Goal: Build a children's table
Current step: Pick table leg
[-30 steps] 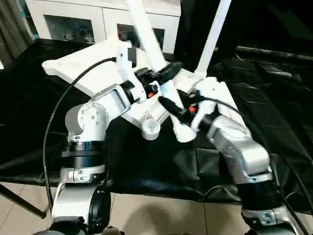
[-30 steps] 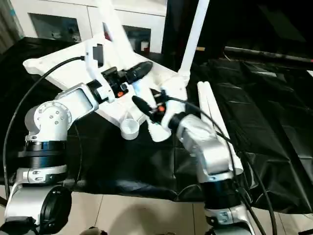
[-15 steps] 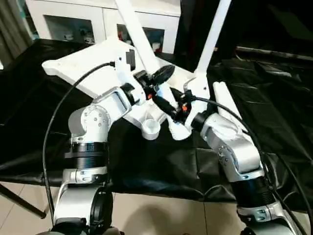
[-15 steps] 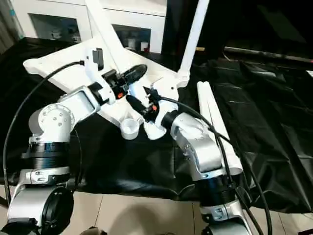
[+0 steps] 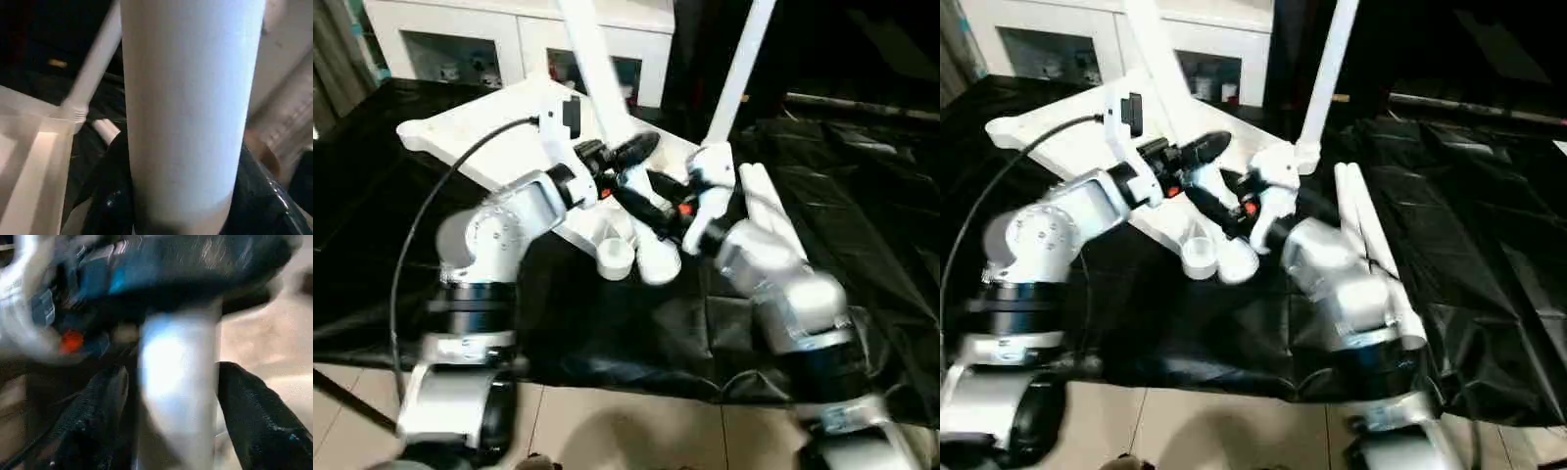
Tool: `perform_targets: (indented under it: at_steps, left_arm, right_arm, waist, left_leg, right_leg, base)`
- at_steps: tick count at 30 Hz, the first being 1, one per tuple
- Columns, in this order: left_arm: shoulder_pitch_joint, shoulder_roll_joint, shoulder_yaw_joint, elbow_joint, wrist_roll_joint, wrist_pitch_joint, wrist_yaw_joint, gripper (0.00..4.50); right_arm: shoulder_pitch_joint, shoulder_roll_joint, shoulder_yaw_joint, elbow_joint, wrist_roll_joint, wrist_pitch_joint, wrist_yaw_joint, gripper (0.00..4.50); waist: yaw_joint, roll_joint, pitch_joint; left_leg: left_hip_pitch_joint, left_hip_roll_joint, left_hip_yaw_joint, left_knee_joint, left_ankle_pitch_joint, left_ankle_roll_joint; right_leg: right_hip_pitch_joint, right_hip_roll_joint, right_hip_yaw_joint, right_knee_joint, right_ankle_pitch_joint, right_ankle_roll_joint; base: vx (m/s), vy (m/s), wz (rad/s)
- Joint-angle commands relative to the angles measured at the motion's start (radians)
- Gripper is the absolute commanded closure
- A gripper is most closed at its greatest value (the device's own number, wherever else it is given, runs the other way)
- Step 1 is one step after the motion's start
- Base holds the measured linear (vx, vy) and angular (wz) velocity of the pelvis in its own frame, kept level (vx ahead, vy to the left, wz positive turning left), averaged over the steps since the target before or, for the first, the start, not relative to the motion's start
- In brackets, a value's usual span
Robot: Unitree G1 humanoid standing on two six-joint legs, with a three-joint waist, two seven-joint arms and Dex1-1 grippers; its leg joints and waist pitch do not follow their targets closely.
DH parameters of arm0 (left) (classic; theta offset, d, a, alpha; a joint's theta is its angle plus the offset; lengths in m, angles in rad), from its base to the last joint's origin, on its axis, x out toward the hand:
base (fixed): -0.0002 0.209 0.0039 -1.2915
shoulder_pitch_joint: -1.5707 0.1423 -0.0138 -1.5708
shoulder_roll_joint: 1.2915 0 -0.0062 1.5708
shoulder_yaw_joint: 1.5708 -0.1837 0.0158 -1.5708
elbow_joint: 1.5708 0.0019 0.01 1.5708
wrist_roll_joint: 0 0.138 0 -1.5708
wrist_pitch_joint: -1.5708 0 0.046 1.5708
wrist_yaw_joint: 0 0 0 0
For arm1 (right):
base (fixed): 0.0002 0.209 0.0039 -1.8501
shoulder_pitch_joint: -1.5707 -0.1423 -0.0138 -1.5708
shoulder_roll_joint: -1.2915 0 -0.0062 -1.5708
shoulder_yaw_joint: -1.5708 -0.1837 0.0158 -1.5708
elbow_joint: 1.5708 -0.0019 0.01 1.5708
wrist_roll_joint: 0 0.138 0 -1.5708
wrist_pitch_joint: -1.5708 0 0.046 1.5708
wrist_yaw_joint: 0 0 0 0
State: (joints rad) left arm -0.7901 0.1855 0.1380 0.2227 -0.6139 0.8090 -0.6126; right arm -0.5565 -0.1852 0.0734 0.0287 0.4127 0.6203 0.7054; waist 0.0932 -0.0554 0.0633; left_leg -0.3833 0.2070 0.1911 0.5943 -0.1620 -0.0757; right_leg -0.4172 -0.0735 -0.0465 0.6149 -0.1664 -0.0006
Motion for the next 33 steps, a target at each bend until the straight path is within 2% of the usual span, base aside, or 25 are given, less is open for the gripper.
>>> perform_targets:
  at_steps: [1,2,4,7,8,10,11,12,15,16,20,22,23,24,26,27,30,31,33]
  left_arm:
    - [-0.032,0.006,-0.027,-0.010,-0.021,0.011,-0.078,2.63]
    - [-0.035,0.018,-0.034,-0.018,-0.042,0.016,-0.124,2.63]
    - [-0.035,0.033,-0.045,-0.034,-0.060,0.016,-0.177,2.63]
    - [-0.030,0.056,-0.065,-0.066,-0.083,0.002,-0.270,2.63]
    - [-0.026,0.058,-0.066,-0.084,-0.102,0.004,-0.301,2.63]
    - [-0.021,0.060,-0.065,-0.099,-0.119,0.008,-0.326,2.63]
    - [-0.020,0.060,-0.065,-0.104,-0.124,0.009,-0.332,2.63]
    - [-0.020,0.058,-0.062,-0.107,-0.131,0.013,-0.340,2.63]
    - [-0.023,0.062,-0.066,-0.092,-0.123,0.004,-0.351,2.64]
    - [-0.023,0.063,-0.068,-0.087,-0.120,0.001,-0.353,2.64]
    - [-0.019,0.066,-0.069,-0.084,-0.115,-0.005,-0.355,2.64]
    - [-0.019,0.064,-0.067,-0.078,-0.105,-0.008,-0.336,2.64]
    - [-0.020,0.061,-0.066,-0.072,-0.095,-0.011,-0.318,2.08]
    - [-0.020,0.061,-0.066,-0.072,-0.095,-0.011,-0.318,1.94]
    - [-0.042,0.047,-0.046,-0.027,-0.079,-0.001,-0.250,1.94]
    - [-0.046,0.040,-0.042,-0.010,-0.046,-0.034,-0.208,1.87]
    - [-0.052,0.007,-0.027,0.029,0.034,-0.101,-0.058,1.48]
    - [-0.052,0.002,-0.027,0.035,0.049,-0.107,-0.029,1.48]
    - [-0.036,-0.006,-0.039,0.026,0.078,-0.112,0.012,1.48]
  right_arm:
    - [-0.009,-0.042,0.004,-0.041,0.060,0.084,0.084,1.51]
    - [-0.004,-0.075,0.016,-0.058,0.093,0.129,0.134,1.51]
    - [0.002,-0.100,0.025,-0.071,0.118,0.159,0.169,1.51]
    - [0.007,-0.129,0.034,-0.084,0.148,0.214,0.198,1.51]
    - [0.011,-0.137,0.040,-0.085,0.150,0.228,0.200,1.51]
    - [0.013,-0.138,0.042,-0.083,0.151,0.242,0.197,1.51]
    - [0.014,-0.138,0.042,-0.082,0.149,0.245,0.194,1.79]
    - [0.015,-0.139,0.045,-0.077,0.147,0.255,0.189,1.85]
    - [0.020,-0.144,0.058,-0.074,0.140,0.269,0.181,1.91]
    - [0.021,-0.145,0.060,-0.075,0.140,0.271,0.180,2.20]
    - [0.022,-0.143,0.060,-0.078,0.140,0.274,0.167,2.42]
    - [0.025,-0.137,0.061,-0.077,0.130,0.267,0.150,2.45]
    - [0.027,-0.135,0.061,-0.076,0.125,0.262,0.142,2.47]
    - [0.027,-0.135,0.061,-0.076,0.125,0.262,0.142,2.48]
    - [0.027,-0.123,0.058,-0.071,0.109,0.243,0.117,2.49]
    - [0.024,-0.106,0.051,-0.061,0.089,0.220,0.080,2.50]
    - [0.014,-0.077,0.045,-0.043,0.048,0.178,0.011,2.52]
    - [0.011,-0.071,0.045,-0.038,0.038,0.173,-0.007,2.52]
    - [0.006,-0.054,0.051,-0.034,0.017,0.162,-0.045,2.53]
  waist:
    - [0.002,0.003,-0.080]
    - [0.004,-0.001,-0.081]
    - [0.007,0.001,-0.079]
    - [0.009,-0.001,-0.080]
    - [0.005,-0.009,-0.078]
    - [0.007,-0.005,-0.077]
    - [0.008,-0.005,-0.077]
    - [0.007,-0.005,-0.077]
    - [0.007,-0.003,-0.076]
    - [0.007,-0.003,-0.076]
    - [0.009,-0.001,-0.078]
    - [0.010,-0.001,-0.078]
    - [0.011,-0.001,-0.079]
    - [0.011,-0.002,-0.079]
    - [0.011,0.000,-0.078]
    - [0.012,0.002,-0.079]
    - [0.010,-0.001,-0.079]
    - [0.012,0.002,-0.080]
    - [0.011,0.000,-0.081]
  left_leg:
    - [0.019,0.012,-0.006,-0.059,-0.117,0.020]
    - [0.020,0.012,-0.004,-0.058,-0.117,0.022]
    - [0.019,0.013,-0.004,-0.059,-0.123,0.018]
    - [0.018,0.013,-0.005,-0.059,-0.128,0.007]
    - [0.018,0.015,-0.004,-0.059,-0.132,0.005]
    - [0.019,0.015,-0.003,-0.058,-0.140,-0.002]
    - [0.019,0.015,-0.003,-0.058,-0.145,-0.008]
    - [0.019,0.016,-0.004,-0.059,-0.148,-0.009]
    - [0.019,0.015,-0.006,-0.060,-0.165,-0.023]
    - [0.020,0.015,-0.006,-0.061,-0.166,-0.024]
    - [0.019,0.015,-0.007,-0.060,-0.158,-0.029]
    - [0.020,0.015,-0.007,-0.061,-0.159,-0.031]
    - [0.019,0.015,-0.007,-0.060,-0.156,-0.032]
    - [0.018,0.014,-0.006,-0.060,-0.153,-0.031]
    - [0.020,0.014,-0.006,-0.060,-0.154,-0.034]
    - [0.019,0.013,-0.007,-0.059,-0.158,-0.037]
    - [0.018,0.015,-0.009,-0.060,-0.163,-0.048]
    - [0.020,0.015,-0.009,-0.060,-0.163,-0.050]
    - [0.017,0.013,-0.010,-0.061,-0.154,-0.050]
  right_leg:
    - [0.064,-0.045,0.034,-0.053,-0.090,-0.180]
    - [0.065,-0.046,0.034,-0.053,-0.090,-0.187]
    - [0.063,-0.049,0.034,-0.054,-0.109,-0.191]
    - [0.065,-0.052,0.034,-0.055,-0.141,-0.191]
    - [0.062,-0.052,0.034,-0.057,-0.148,-0.192]
    - [0.059,-0.055,0.034,-0.058,-0.177,-0.190]
    - [0.059,-0.055,0.034,-0.059,-0.194,-0.187]
    - [0.058,-0.054,0.034,-0.061,-0.201,-0.183]
    - [0.057,-0.053,0.033,-0.065,-0.245,-0.155]
    - [0.056,-0.053,0.033,-0.066,-0.249,-0.152]
    - [0.055,-0.053,0.034,-0.064,-0.241,-0.145]
    - [0.054,-0.052,0.033,-0.063,-0.232,-0.147]
    - [0.055,-0.052,0.033,-0.062,-0.222,-0.150]
    - [0.056,-0.052,0.033,-0.061,-0.215,-0.151]
    - [0.052,-0.050,0.033,-0.062,-0.208,-0.154]
    - [0.055,-0.052,0.033,-0.063,-0.210,-0.153]
    - [0.055,-0.053,0.033,-0.065,-0.221,-0.136]
    - [0.055,-0.053,0.033,-0.065,-0.221,-0.135]
    - [0.057,-0.052,0.032,-0.064,-0.213,-0.130]
  base:
    - [0.000,0.000,0.00]
    - [0.000,0.000,0.00]
    - [0.000,0.000,0.00]
    - [0.000,0.000,0.00]
    - [0.000,0.000,0.00]
    - [0.000,0.000,0.00]
    - [0.000,0.000,0.00]
    - [0.000,0.000,0.00]
    - [0.000,0.000,0.00]
    - [0.000,0.000,0.00]
    - [0.000,0.000,0.00]
    - [0.000,0.000,0.00]
    - [0.000,0.000,0.00]
    - [0.000,0.000,0.00]
    - [0.000,0.000,0.00]
    - [0.000,0.000,0.00]
    - [0.000,0.000,0.00]
    - [0.000,0.000,0.00]
    - [0.000,0.000,0.00]
